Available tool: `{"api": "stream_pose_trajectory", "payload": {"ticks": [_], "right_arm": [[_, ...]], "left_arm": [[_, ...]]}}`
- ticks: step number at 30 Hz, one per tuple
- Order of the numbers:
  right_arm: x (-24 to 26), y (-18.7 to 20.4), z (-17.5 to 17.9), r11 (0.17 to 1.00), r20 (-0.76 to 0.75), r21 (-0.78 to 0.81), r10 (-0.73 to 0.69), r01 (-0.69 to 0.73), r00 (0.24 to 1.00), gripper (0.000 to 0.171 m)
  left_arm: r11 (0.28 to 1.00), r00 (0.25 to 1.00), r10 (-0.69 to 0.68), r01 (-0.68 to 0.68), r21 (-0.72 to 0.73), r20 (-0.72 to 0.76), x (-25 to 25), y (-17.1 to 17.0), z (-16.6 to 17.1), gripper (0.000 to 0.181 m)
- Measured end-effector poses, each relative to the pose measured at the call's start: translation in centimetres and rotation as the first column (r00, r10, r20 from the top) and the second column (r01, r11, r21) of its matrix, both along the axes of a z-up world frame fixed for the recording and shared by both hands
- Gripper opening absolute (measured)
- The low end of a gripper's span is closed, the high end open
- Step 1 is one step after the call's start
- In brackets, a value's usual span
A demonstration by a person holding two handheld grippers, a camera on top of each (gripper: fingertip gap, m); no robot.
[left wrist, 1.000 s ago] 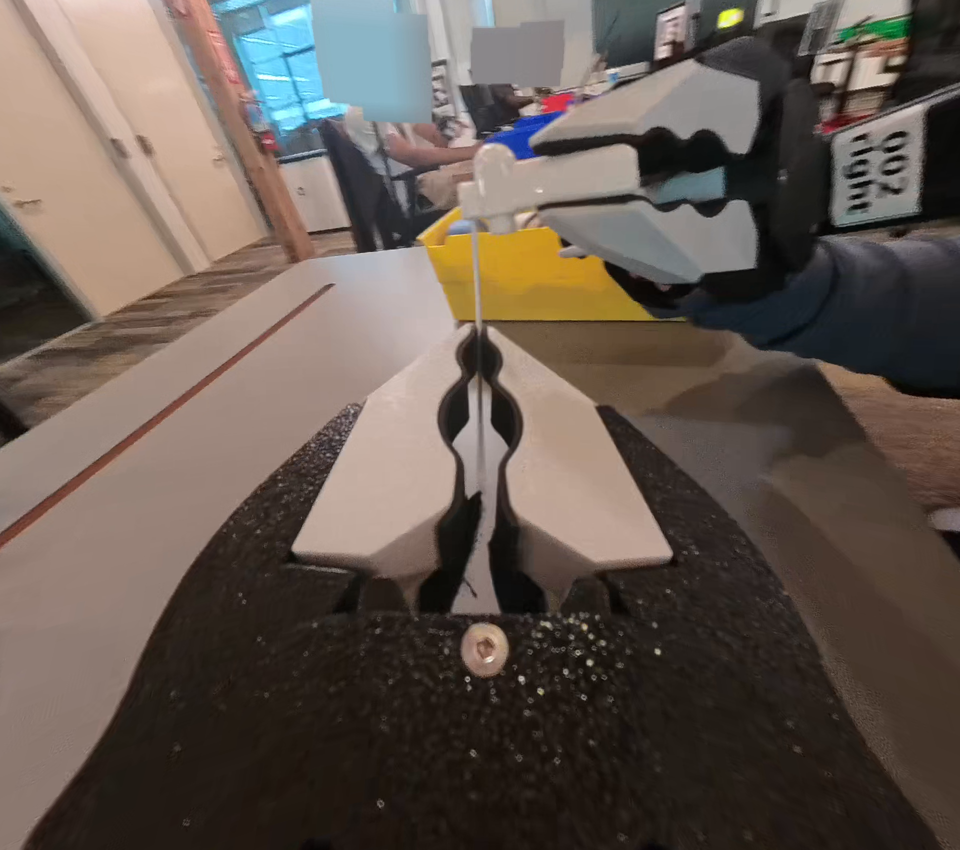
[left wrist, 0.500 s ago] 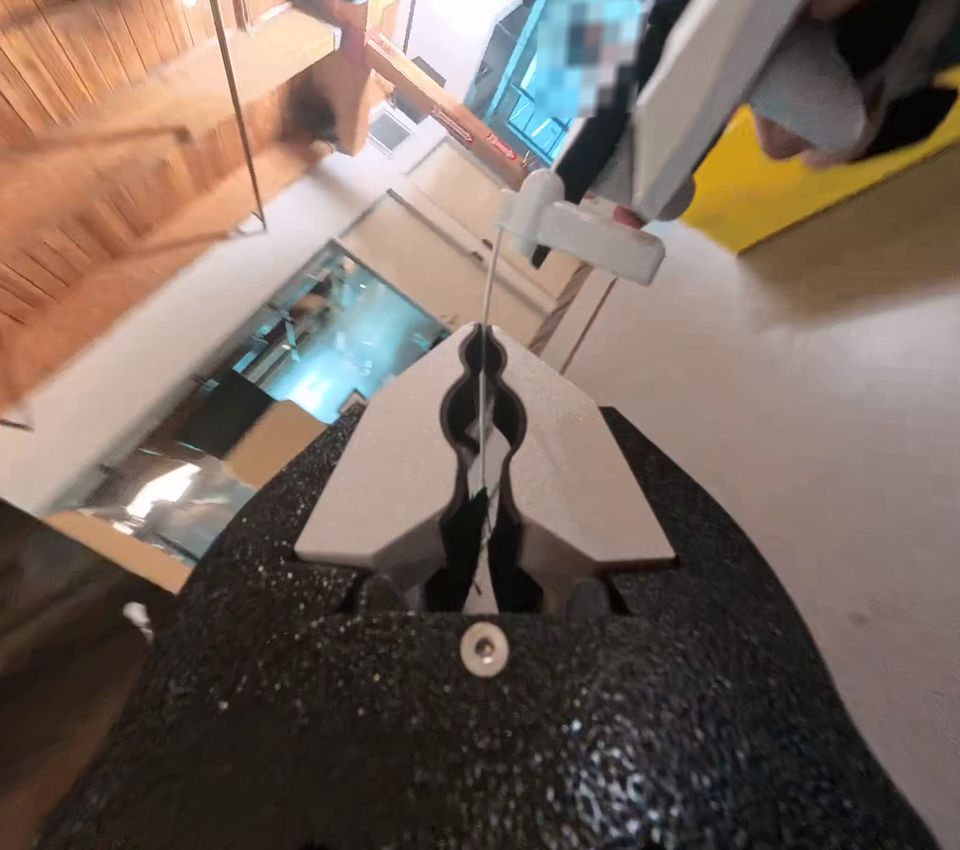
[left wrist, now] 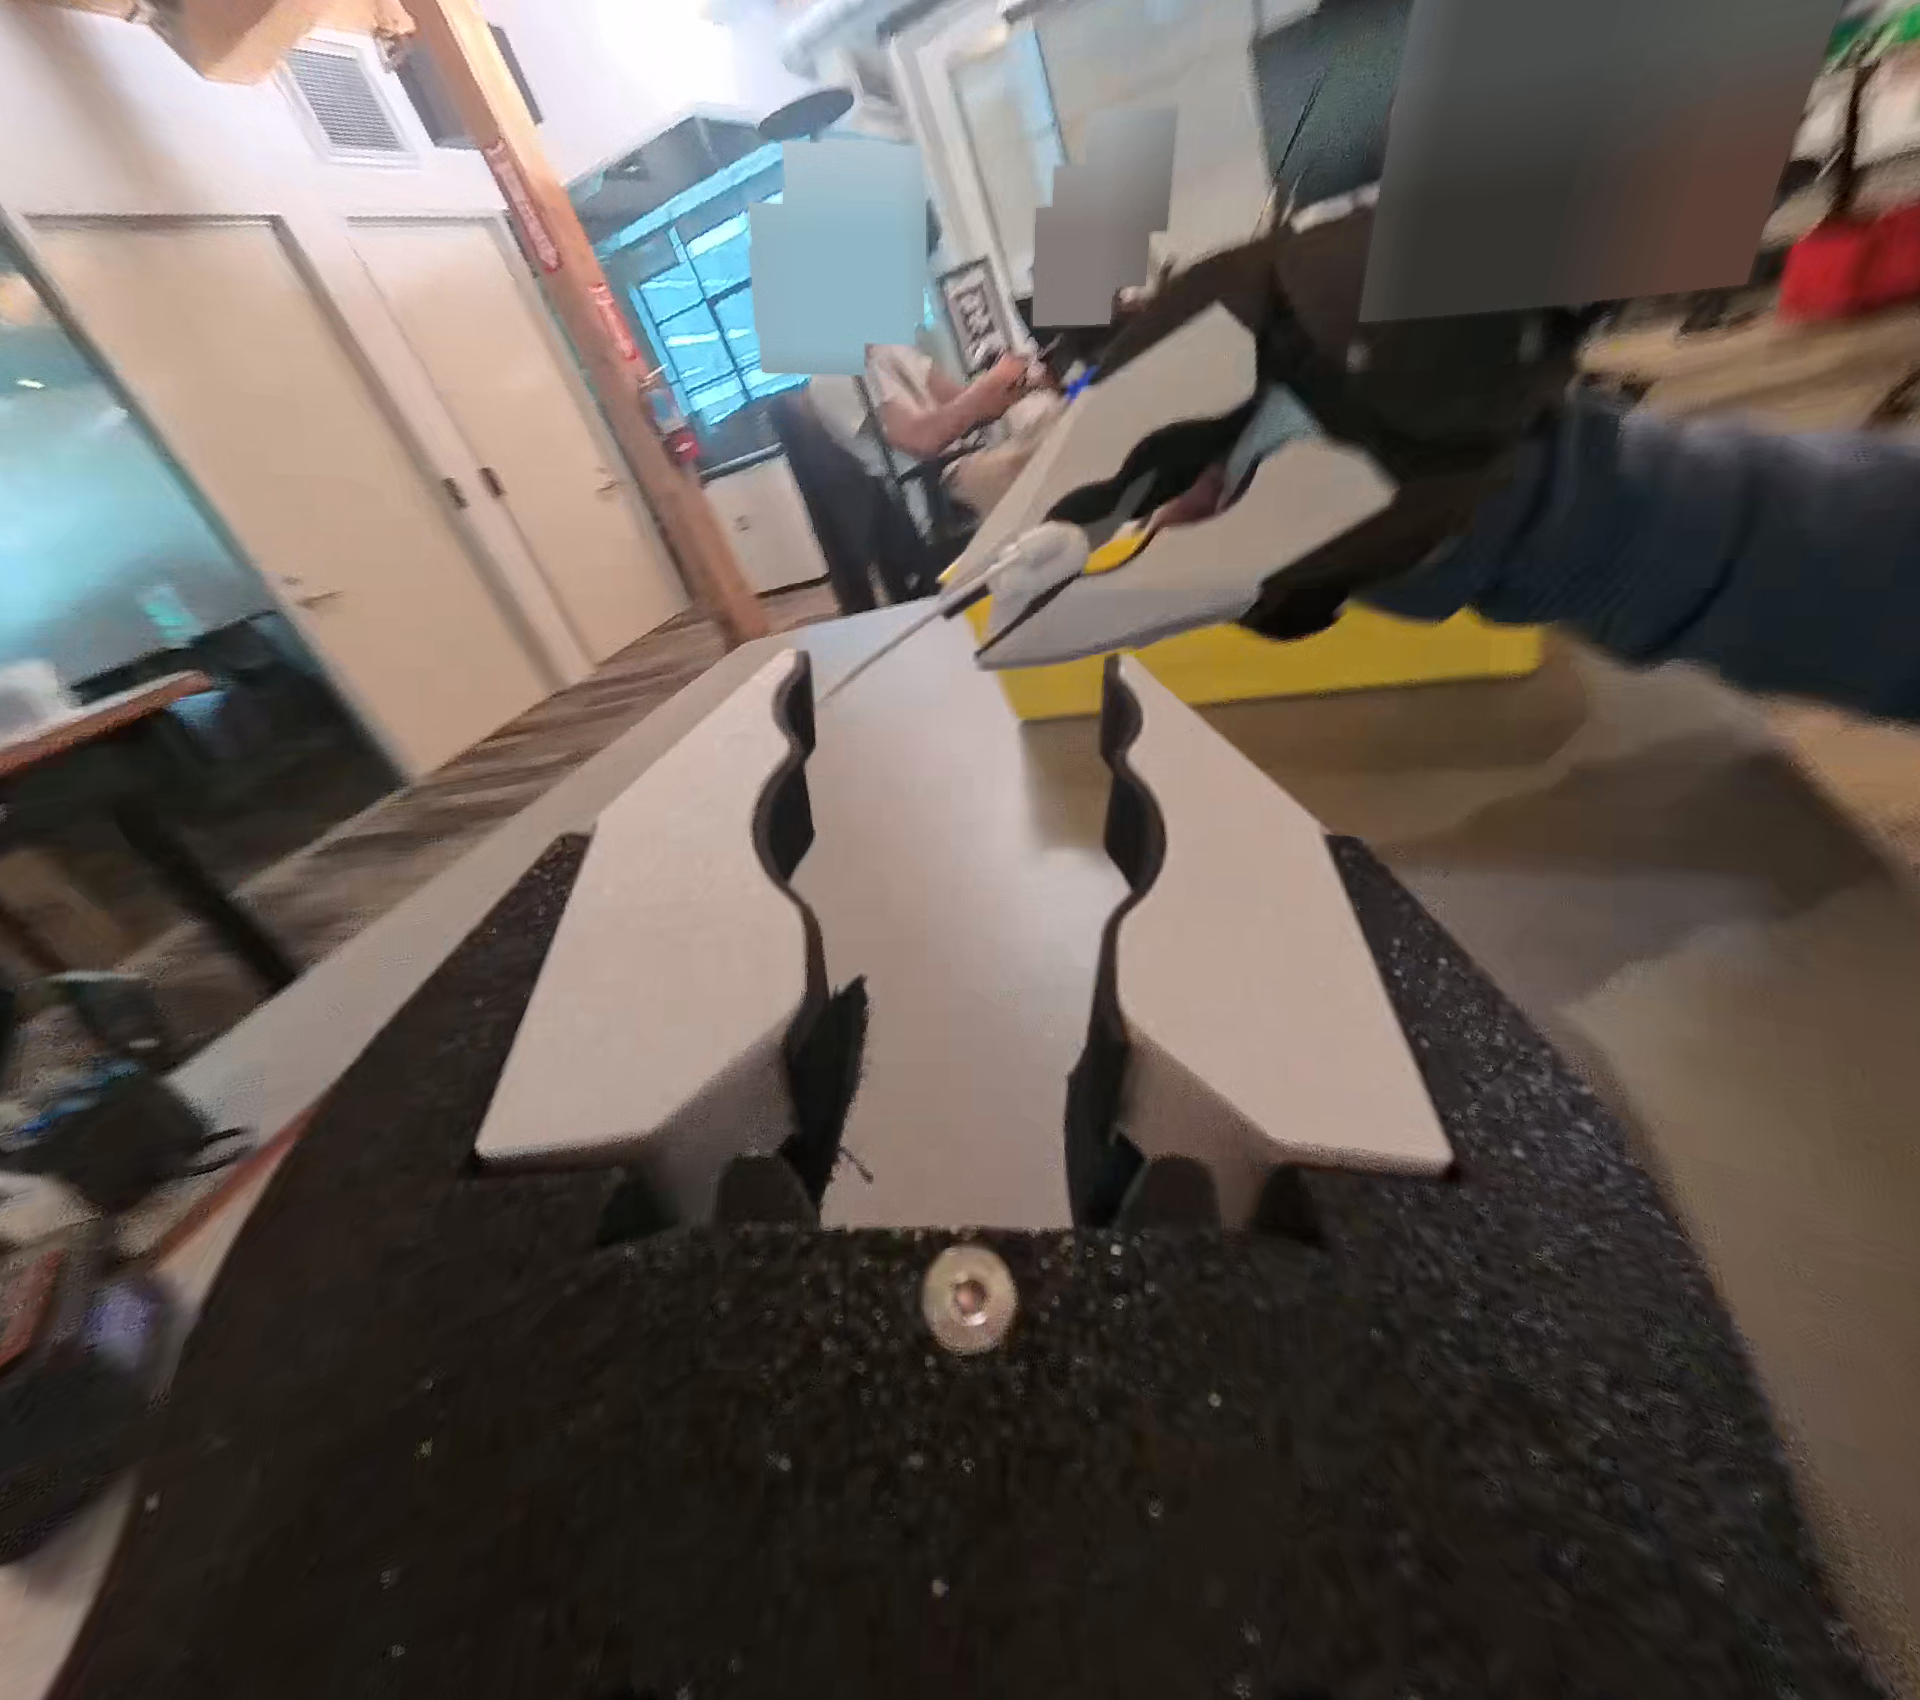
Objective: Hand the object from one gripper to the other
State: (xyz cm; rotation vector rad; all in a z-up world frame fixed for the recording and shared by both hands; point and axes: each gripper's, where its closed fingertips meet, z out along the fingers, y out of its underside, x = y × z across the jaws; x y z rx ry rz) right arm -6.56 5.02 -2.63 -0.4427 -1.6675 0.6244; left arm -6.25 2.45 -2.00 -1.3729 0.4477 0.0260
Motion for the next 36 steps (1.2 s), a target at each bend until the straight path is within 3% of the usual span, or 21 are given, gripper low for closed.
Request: {"api": "stream_pose_trajectory", "payload": {"ticks": [2,5,9,11,13,14,16,18,20,21,24,26,28,30,32,33,34,36], "right_arm": [[0.1,0.3,1.0,0.964,-0.156,0.254,-0.038,0.077,0.987,0.01],[0.4,0.4,2.1,0.808,-0.365,0.534,-0.046,0.25,0.93,0.01],[0.4,-0.6,2.0,0.568,-0.5,0.719,0.021,0.402,0.866,0.01],[0.3,-1.4,1.6,0.497,-0.518,0.756,0.058,0.425,0.853,0.01],[0.3,-2.0,1.5,0.476,-0.531,0.764,0.082,0.435,0.844,0.01],[0.2,-2.2,1.4,0.474,-0.529,0.767,0.086,0.433,0.844,0.01],[-0.1,-2.0,0.9,0.47,-0.509,0.776,0.076,0.42,0.857,0.01],[-0.2,-1.8,0.5,0.538,-0.492,0.751,0.067,0.384,0.868,0.012],[0.0,-2.1,0.6,0.689,-0.466,0.659,0.058,0.303,0.883,0.043],[0.1,-2.1,0.6,0.765,-0.436,0.595,0.052,0.245,0.899,0.05],[0.0,-2.0,0.3,0.953,-0.28,0.302,0.05,0.039,0.959,0.059],[-0.1,-1.8,0.5,0.998,-0.147,0.004,0.064,-0.064,0.987,0.059],[-0.6,-1.1,0.5,0.928,0.009,-0.365,0.091,-0.081,0.996,0.057],[-0.6,-0.9,0.8,0.723,0.113,-0.688,0.194,-0.064,0.975,0.057],[0.5,-1.7,2.2,0.49,0.071,-0.861,0.375,-0.132,0.924,0.059],[1.0,-1.8,3.0,0.433,0.029,-0.885,0.416,-0.17,0.909,0.058],[1.2,-1.8,3.3,0.45,0.009,-0.871,0.416,-0.197,0.909,0.058],[1.7,-2.8,3.1,0.625,0.013,-0.739,0.387,-0.252,0.922,0.057]], "left_arm": [[0.994,0.987,-0.099,0.103,-0.024,0.127,0.5,-0.3,0.4,0.048],[0.955,0.899,-0.236,0.285,-0.083,0.37,1.2,-0.3,0.3,0.043],[0.902,0.709,-0.302,0.428,-0.049,0.637,1.1,0.2,0.3,0.046],[0.886,0.63,-0.316,0.464,-0.018,0.709,0.9,0.4,0.4,0.04],[0.879,0.586,-0.317,0.476,-0.001,0.745,0.7,0.5,0.2,0.026],[0.878,0.574,-0.32,0.478,0.008,0.754,0.5,0.5,0.3,0.009],[0.877,0.553,-0.336,0.48,0.039,0.763,0.3,0.3,0.7,0.0],[0.912,0.62,-0.302,0.408,0.031,0.724,-0.4,0.3,0.7,0.0],[0.938,0.704,-0.281,0.344,0.033,0.652,-0.8,0.1,0.9,0.0],[0.952,0.744,-0.267,0.301,0.05,0.612,-1.1,-0.1,1.2,0.0],[0.987,0.892,-0.162,0.145,0.072,0.421,-1.8,-0.6,1.6,0.0],[0.996,0.961,-0.06,0.039,0.083,0.269,-1.9,-0.8,1.7,0.0],[0.99,0.996,0.078,-0.084,0.116,0.052,-1.9,-0.8,1.6,0.0],[0.973,0.967,0.202,-0.18,0.143,-0.154,-1.6,-0.5,1.0,0.0],[0.96,0.924,0.274,-0.247,0.131,-0.266,-1.5,0.2,0.0,0.0],[0.954,0.905,0.3,-0.276,0.122,-0.301,-1.6,0.5,-0.4,0.0],[0.951,0.891,0.311,-0.289,0.113,-0.332,-1.6,0.7,-0.9,0.0],[0.944,0.858,0.326,-0.314,0.097,-0.397,-1.5,1.1,-1.7,0.0]]}}
